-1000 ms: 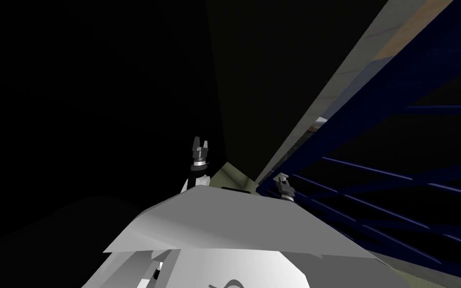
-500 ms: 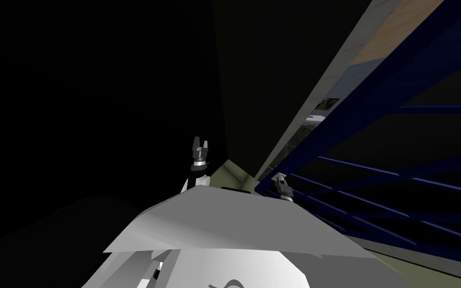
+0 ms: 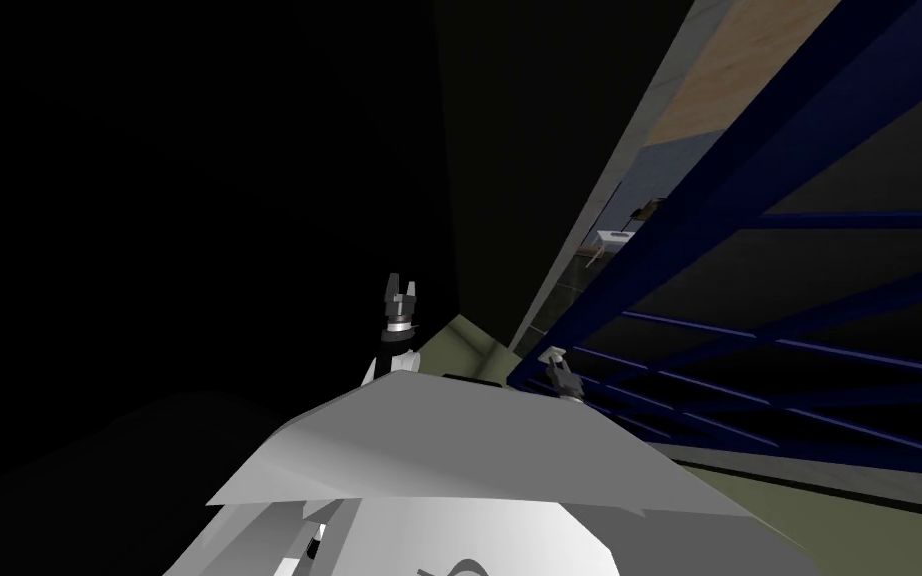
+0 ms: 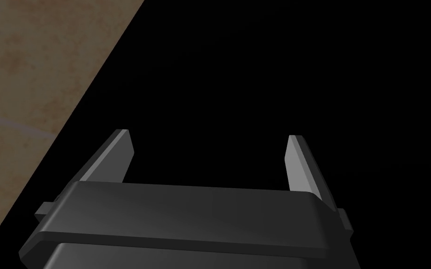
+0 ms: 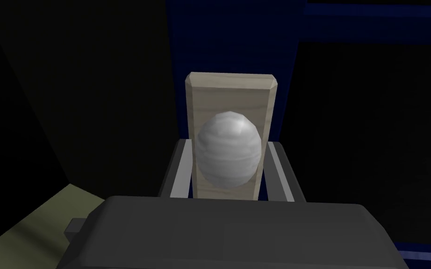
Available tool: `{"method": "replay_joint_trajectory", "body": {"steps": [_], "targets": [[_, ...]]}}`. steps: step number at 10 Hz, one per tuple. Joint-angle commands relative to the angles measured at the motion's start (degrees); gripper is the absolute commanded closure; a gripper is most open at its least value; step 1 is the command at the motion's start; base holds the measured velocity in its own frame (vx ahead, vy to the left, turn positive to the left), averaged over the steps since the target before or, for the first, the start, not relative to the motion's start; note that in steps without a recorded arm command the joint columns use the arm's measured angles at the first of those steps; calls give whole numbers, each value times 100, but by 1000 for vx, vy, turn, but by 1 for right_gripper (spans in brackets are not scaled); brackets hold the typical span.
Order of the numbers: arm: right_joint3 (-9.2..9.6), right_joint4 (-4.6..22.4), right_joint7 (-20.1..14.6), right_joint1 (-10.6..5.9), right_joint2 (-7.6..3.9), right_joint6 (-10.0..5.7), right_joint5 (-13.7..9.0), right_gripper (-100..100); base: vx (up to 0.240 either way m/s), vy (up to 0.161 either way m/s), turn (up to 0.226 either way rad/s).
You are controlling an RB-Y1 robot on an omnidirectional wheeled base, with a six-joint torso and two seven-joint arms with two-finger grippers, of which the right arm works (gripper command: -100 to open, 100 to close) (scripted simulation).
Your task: Pull the door open
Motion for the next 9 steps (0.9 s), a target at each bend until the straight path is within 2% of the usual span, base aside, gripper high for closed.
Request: {"method": "replay_joint_trajectory", "body": {"steps": [1,6,7,8,9], "targets": [[110,28,-108,53,-84,-129,51,100,-165,-10,118],[464,117,-456,222,-353,-543,215,100,-243,-33,140],[515,129,-505,246,-392,-602,238,100,-223,-17,88],[476,163,-489,203,-373,-565,222,100,-95,-8,14],[588,233,-576,216,-424,-664,251,100,-165,-20,126]]}}
